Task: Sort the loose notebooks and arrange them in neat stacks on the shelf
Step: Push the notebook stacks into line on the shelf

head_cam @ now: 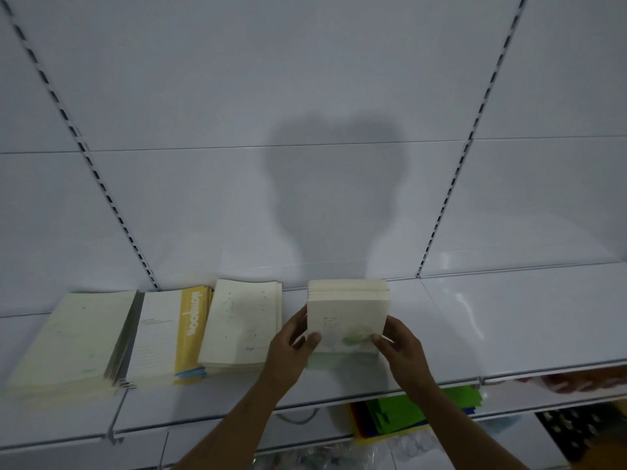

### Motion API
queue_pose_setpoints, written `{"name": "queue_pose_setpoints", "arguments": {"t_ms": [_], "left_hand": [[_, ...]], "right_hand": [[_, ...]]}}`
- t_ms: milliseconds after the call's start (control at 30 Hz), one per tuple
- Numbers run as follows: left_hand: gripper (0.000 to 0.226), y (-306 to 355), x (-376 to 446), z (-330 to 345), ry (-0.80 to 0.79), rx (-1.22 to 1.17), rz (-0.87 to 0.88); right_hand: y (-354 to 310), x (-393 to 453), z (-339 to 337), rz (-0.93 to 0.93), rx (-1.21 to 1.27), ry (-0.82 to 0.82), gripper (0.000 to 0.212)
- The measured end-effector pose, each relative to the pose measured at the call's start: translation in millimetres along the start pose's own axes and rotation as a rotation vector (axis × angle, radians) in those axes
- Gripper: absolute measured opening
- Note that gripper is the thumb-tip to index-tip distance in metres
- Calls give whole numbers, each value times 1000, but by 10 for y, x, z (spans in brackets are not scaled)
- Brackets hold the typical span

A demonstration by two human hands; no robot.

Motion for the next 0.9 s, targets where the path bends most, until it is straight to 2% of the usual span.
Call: {"name": "queue_pose_setpoints", "arguments": {"t_ms": [167,267,367,467,533,600,667,767,900], "left_hand": [[40,74,73,11,77,-6,-17],[32,157,166,51,104,-65,-81],[28,150,267,90,120,-223,-288],[25,56,319,163,155,-269,-504],[27,3,359,181,196,-214,-570],[35,-39,409,179,248,-53,-588],[41,-38,468,169,301,146,-544],[38,11,507,193,359,377,-464],[43,82,570,260,356,473,-428]], "right_hand": [[15,77,-6,66,109,25,37],[7,253,-36,162,146,42,29],[69,428,-79,327,148,70,26],[198,522,-103,465,111,93,26],[282,562,-80,513,53,111,27],[383,588,-54,539,-58,110,31],[475,609,-30,541,-153,99,35],[550,652,-41,535,-270,65,39],[600,714,-95,563,-241,82,36]]}}
Point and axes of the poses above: each hand's wrist, its own x-axis towards the middle knuckle, its own z-axis out of the palm, y = z × x, the point moved 4 cm from there along x, towards the middle knuckle, and after that the axes turned 14 degrees about -z, right-handed, at the moved point
